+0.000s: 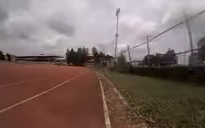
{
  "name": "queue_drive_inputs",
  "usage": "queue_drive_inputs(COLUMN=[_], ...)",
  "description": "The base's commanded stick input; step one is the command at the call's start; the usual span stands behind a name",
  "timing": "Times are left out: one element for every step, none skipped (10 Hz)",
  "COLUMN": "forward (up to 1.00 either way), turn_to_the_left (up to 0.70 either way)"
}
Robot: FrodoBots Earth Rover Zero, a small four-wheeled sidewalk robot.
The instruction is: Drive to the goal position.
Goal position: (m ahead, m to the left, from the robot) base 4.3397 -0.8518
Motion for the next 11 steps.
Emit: queue_drive_inputs(forward=[0.7,0.7,0.7,0.7,0.7,0.7,0.7,0.7,0.7,0.7,0.7], turn_to_the_left=[0.0,0.0,0.0,0.0,0.0,0.0,0.0,0.0,0.0,0.0,0.0])
